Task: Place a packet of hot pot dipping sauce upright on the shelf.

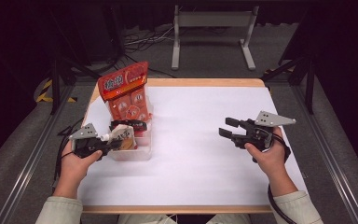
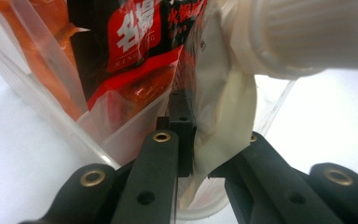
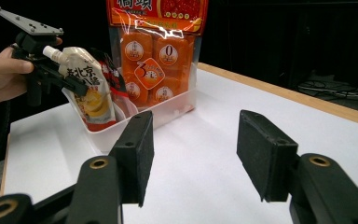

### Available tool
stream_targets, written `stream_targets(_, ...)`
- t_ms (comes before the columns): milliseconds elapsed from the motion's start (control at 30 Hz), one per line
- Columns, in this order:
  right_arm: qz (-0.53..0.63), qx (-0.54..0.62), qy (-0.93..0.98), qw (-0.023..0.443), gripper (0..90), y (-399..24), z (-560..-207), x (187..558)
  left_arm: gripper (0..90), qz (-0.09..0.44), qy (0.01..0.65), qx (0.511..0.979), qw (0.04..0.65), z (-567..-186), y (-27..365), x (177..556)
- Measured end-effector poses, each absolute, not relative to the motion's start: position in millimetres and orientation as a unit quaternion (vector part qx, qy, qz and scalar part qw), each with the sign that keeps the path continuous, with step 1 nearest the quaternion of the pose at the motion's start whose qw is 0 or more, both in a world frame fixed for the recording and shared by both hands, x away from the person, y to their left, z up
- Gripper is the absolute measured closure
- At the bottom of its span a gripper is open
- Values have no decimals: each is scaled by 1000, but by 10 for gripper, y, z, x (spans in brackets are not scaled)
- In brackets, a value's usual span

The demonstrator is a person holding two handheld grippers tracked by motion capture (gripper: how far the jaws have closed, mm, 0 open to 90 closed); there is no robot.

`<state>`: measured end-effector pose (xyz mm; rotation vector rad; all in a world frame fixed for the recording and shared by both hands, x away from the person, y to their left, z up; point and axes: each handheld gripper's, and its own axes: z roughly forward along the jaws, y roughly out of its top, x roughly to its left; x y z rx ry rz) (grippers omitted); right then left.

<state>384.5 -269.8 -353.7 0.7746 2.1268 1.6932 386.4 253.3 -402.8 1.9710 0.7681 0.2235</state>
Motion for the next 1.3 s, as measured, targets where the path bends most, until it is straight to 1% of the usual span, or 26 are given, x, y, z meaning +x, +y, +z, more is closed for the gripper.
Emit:
stream_targets(167,590,270,744,157,471,-2694,-3537,3847,826,91,314,808,489,-4024,2521,3867)
stream_targets(233,591,271,743,158,468,-2696,-3534,3845,771,93,315,804,495,-4012,2530,3864)
stream_targets(267,591,271,743,158,466,-2700,-3533,3844,707,98,320,800,499,-4003,2533,3859)
stream_targets(300,591,271,743,158,465,-2704,-3533,3843,589,103,327,795,501,-3993,2530,3850)
stream_targets(333,591,272,743,159,464,-2709,-3533,3840,490,114,330,792,500,-3982,2530,3844)
stream_targets(367,591,272,743,160,462,-2713,-3533,3837,415,116,334,792,498,-3969,2529,3824)
stream_targets(400,590,273,742,160,460,-2717,-3535,3829,380,122,333,791,498,-3954,2537,3795)
stream_targets(433,589,273,743,162,459,-2726,-3541,3815,314,127,335,792,495,-3945,2545,3778)
stream_targets(533,587,277,742,169,453,-2774,-3539,3777,196,133,338,790,494,-3915,2582,3708)
stream_targets(667,586,285,736,184,429,-2837,-3513,3715,143,142,338,784,501,-3851,2643,3576)
stream_targets(767,584,288,734,192,418,-2868,-3501,3677,119,149,339,781,503,-3825,2661,3523)
stream_targets(933,575,309,725,219,379,-3007,-3506,3579,111,156,351,776,501,-3846,2668,3453)
stream_targets(1067,570,318,722,228,364,-3086,-3539,3544,106,152,355,774,502,-3880,2664,3426)
stream_targets(1300,557,340,716,247,328,-3249,-3669,3467,95,157,358,754,528,-3940,2705,3370)
